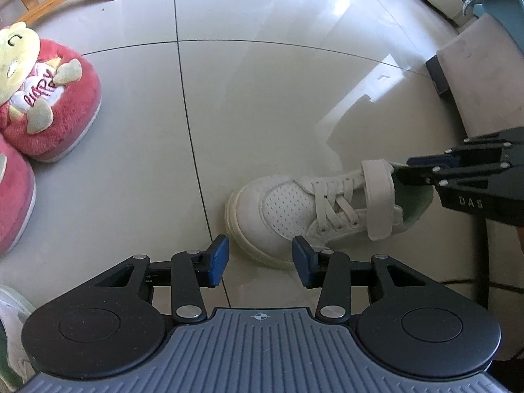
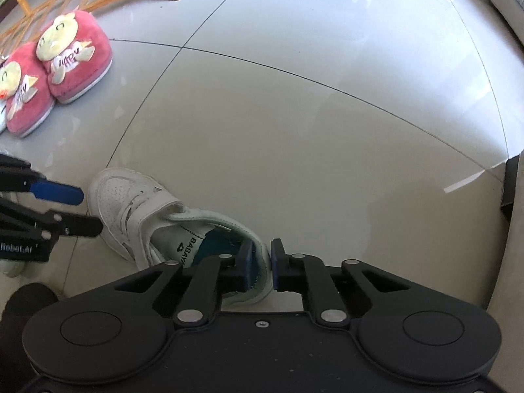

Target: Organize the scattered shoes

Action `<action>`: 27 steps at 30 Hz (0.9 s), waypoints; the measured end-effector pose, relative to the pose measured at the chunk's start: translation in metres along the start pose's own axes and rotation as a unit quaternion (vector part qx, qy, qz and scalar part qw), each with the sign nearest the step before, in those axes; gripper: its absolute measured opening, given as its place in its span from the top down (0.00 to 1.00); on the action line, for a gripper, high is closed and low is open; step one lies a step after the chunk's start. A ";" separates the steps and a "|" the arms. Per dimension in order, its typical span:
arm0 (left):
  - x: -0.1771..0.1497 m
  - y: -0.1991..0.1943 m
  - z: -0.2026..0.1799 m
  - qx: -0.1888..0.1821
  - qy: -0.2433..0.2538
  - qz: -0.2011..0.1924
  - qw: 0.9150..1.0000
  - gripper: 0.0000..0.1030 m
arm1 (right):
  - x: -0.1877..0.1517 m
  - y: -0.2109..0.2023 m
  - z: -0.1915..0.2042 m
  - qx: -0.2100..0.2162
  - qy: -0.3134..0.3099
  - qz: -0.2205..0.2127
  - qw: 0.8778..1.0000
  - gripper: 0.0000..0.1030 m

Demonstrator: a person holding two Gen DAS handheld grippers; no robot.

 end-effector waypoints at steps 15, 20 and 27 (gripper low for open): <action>0.040 0.010 -0.002 0.007 0.021 -0.037 0.999 0.63 | -0.016 -0.001 0.015 0.013 0.002 0.065 0.998 0.88; 0.053 0.015 -0.006 0.006 0.028 -0.045 0.999 0.65 | -0.019 -0.003 0.025 0.030 0.001 0.078 0.997 0.86; 0.052 0.009 0.002 -0.003 0.014 -0.055 0.998 0.65 | -0.020 -0.006 0.036 0.055 0.010 0.092 0.994 0.83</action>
Point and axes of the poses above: each gripper's, at about its wrist camera, not at the fingertips, and y roughly the way its jaws point, z to its left, x to its top, the point moved 10 cm from there along y, roughly the way its jaws point, and after that the axes turned 11 degrees about -x, right-handed, at the moved point
